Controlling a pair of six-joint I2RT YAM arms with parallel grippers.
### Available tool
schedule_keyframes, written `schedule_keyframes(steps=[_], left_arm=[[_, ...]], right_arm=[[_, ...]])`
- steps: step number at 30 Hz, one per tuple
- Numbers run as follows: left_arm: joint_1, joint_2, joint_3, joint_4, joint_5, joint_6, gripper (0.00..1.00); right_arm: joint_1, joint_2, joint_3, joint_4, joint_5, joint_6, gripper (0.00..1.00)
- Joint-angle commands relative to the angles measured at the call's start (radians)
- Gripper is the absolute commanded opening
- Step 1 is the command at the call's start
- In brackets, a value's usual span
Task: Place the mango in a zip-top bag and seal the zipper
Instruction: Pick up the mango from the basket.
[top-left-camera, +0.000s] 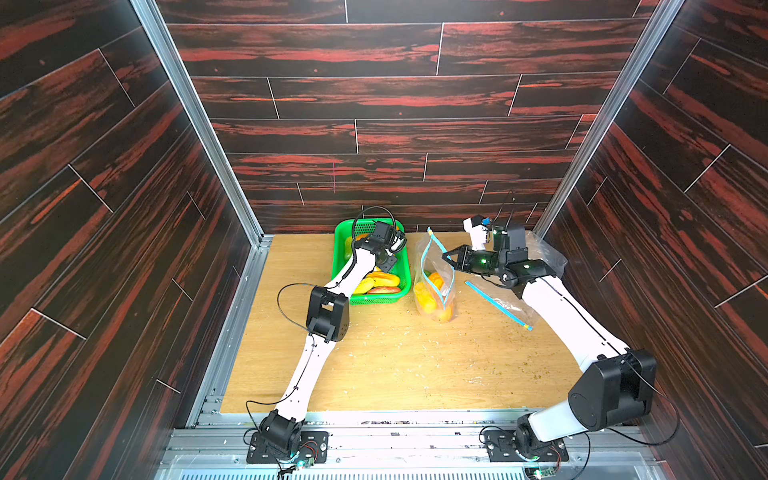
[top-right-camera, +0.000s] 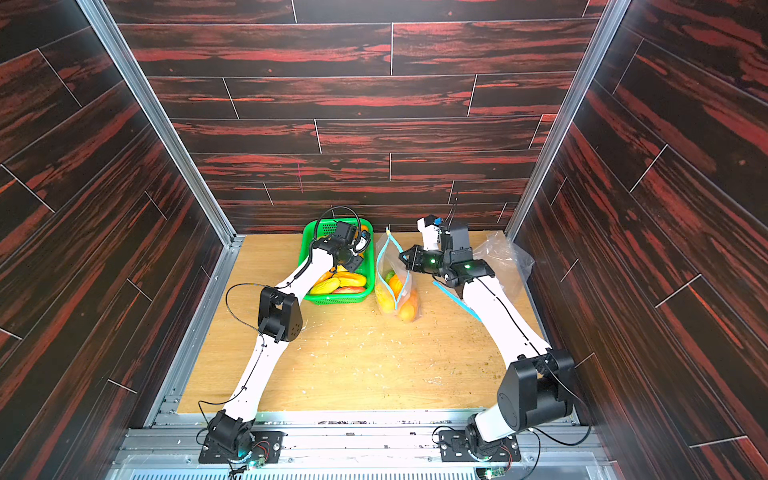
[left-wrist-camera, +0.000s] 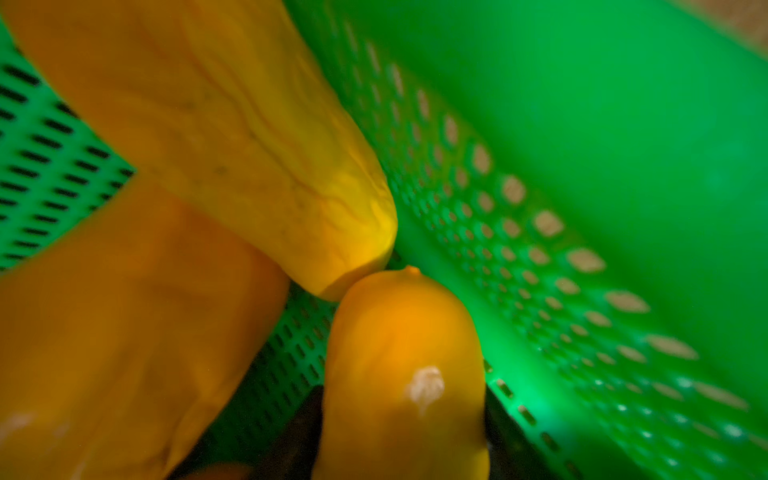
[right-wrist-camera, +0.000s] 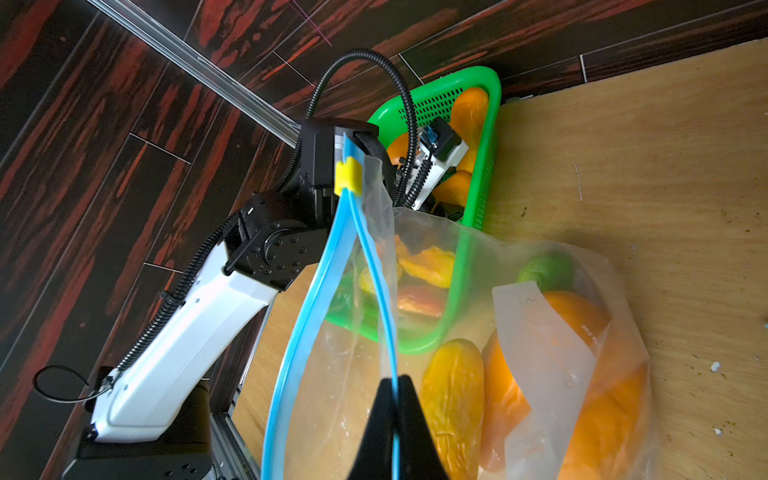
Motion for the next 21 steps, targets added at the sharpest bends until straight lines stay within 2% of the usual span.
schedule_keyframes(steps=[1, 5, 9, 11, 14, 21], left_arm=[[0.012, -0.087, -0.043, -0.044, 0.007, -0.061, 0.41], [0.043, -0.207, -0.084, -0.008, 0.076, -0.231, 0.3], [0.076, -0.34, -0.168, 0.063, 0.148, -0.413, 0.28], [0.085, -0.403, -0.237, 0.156, 0.157, -0.478, 0.28], [0.087, -0.44, -0.251, 0.142, 0.143, -0.494, 0.28], [0.102, -0.487, -0.293, 0.099, 0.232, -0.569, 0.24]], right_arm=[[0.004, -0.009, 0.003, 0.0, 0.002, -0.007, 0.0], [0.004, -0.007, 0.019, 0.001, 0.008, 0.0, 0.0], [0.005, 0.005, 0.042, 0.008, 0.015, 0.018, 0.0], [0.004, 0.008, 0.052, 0.011, 0.017, 0.024, 0.0], [0.006, 0.005, 0.059, 0.018, 0.013, 0.029, 0.0], [0.008, 0.006, 0.056, 0.021, 0.008, 0.033, 0.0]])
